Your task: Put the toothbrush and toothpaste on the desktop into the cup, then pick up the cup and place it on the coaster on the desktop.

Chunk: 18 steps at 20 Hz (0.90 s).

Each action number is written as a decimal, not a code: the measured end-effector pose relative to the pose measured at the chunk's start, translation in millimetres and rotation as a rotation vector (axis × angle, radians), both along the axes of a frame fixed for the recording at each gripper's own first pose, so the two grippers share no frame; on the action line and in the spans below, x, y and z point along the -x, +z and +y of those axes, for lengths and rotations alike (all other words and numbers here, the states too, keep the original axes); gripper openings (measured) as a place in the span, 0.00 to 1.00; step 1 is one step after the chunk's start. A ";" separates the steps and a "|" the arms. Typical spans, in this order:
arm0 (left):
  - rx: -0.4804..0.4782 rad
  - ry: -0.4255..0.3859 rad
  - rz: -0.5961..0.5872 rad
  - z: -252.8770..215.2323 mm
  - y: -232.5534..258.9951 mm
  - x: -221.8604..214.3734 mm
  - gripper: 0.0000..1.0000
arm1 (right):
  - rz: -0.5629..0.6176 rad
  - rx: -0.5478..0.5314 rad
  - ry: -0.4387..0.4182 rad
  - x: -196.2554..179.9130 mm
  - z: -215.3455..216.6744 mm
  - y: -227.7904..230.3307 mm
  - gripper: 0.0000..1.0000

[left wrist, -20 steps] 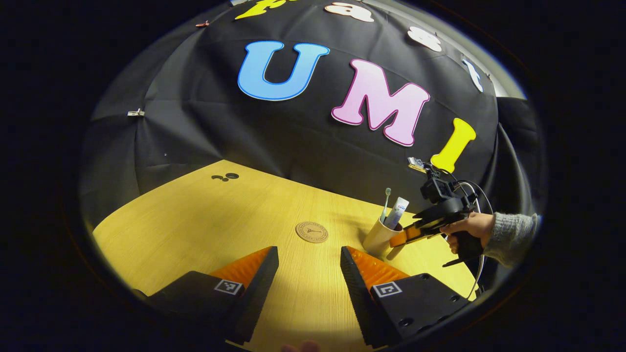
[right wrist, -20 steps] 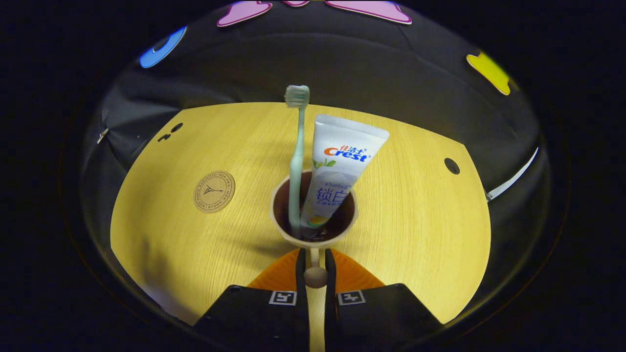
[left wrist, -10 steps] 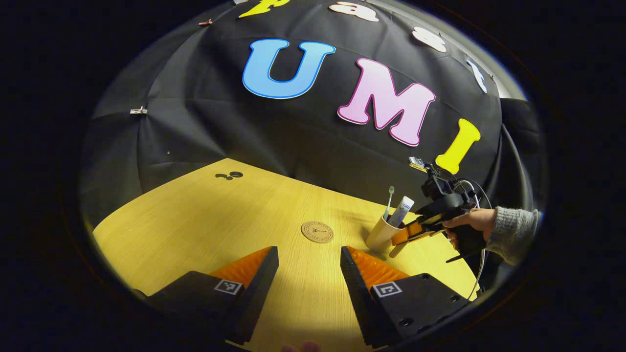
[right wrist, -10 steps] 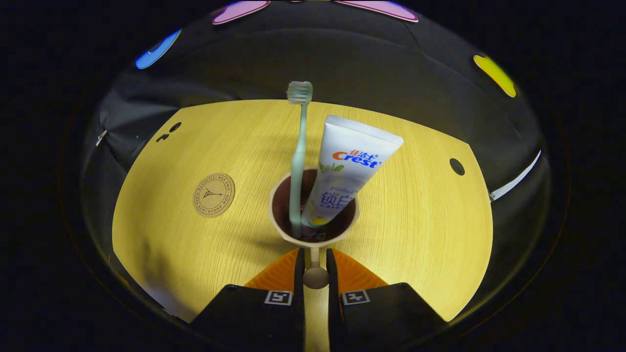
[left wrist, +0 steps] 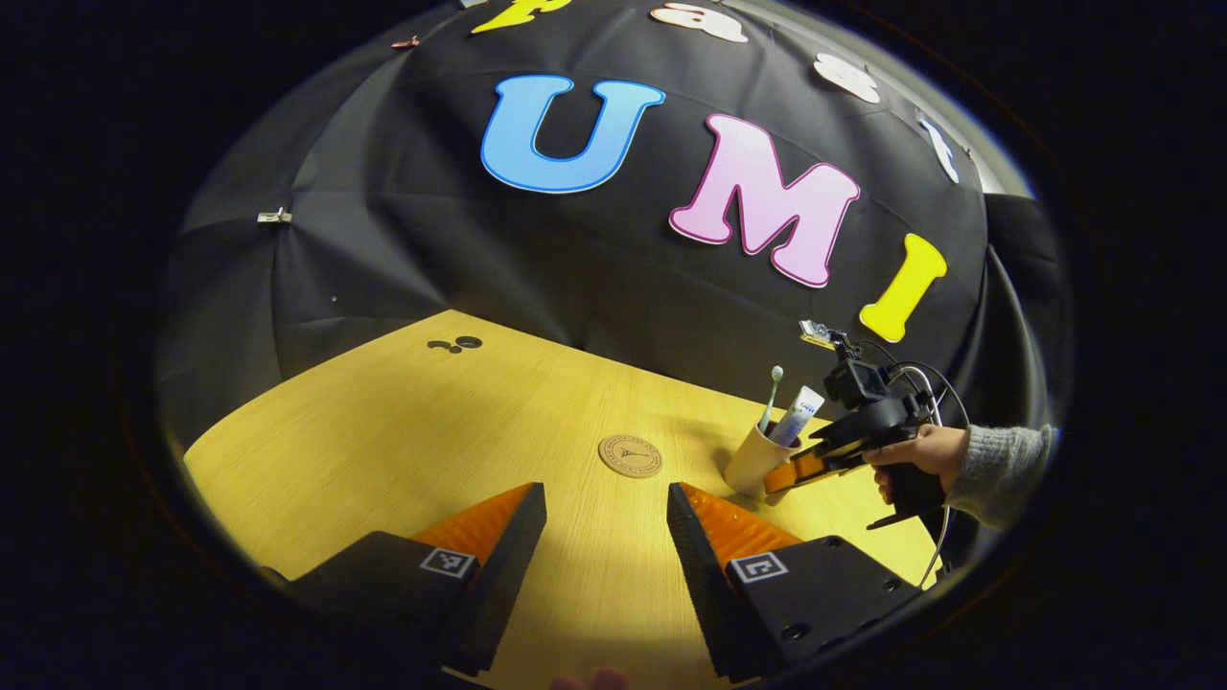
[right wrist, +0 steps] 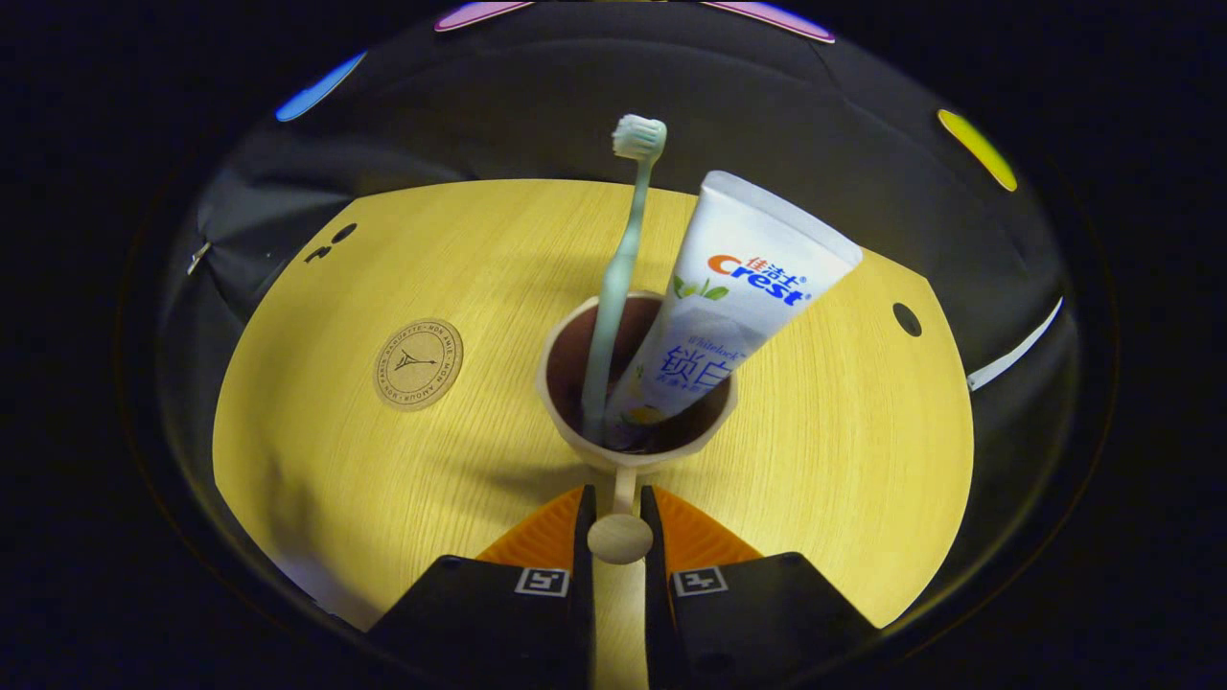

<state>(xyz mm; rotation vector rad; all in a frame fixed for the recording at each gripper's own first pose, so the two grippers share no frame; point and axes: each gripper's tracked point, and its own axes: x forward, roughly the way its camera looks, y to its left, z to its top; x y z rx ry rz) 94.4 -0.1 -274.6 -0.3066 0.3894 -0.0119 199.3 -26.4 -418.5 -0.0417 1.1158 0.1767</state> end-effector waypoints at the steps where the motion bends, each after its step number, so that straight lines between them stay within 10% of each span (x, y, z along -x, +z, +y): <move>1: 0.003 0.002 0.001 0.9 -0.5 -0.2 0.82 | -0.018 -0.002 0.002 -2.8 0.4 0.7 0.22; 18: 0.005 -0.005 -0.001 0.0 1.4 -8.8 0.82 | -0.083 -0.025 -0.024 -16.9 7.4 5.3 0.17</move>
